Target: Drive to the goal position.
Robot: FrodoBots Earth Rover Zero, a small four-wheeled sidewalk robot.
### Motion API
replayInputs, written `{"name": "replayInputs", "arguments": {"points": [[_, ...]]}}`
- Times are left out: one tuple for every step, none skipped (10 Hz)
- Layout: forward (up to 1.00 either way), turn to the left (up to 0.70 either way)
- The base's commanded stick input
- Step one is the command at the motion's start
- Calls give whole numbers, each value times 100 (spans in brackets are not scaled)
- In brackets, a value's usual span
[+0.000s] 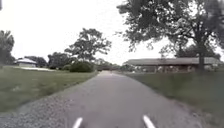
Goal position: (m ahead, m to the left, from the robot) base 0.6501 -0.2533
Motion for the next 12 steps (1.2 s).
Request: {"name": "replayInputs", "arguments": {"points": [[70, 0], [70, 0], [70, 0], [70, 0], [70, 0], [70, 0], [70, 0], [70, 0], [70, 0], [70, 0], [70, 0], [70, 0]]}}
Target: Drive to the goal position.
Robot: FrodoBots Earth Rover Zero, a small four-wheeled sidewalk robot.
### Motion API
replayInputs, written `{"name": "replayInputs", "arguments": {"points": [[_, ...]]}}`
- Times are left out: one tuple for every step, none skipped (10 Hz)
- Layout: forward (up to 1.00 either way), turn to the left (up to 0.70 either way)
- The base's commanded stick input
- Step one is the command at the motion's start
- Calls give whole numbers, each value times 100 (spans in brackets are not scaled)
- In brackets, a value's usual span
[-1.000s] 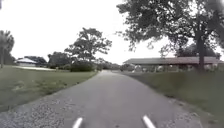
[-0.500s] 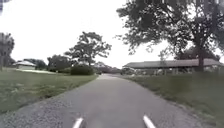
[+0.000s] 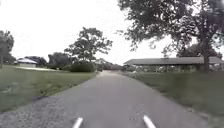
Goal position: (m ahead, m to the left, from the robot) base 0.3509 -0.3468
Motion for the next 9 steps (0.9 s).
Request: {"name": "replayInputs", "arguments": {"points": [[70, 0], [62, 0], [53, 0], [45, 0], [37, 0], [28, 0], [20, 0], [11, 0], [3, 0]]}}
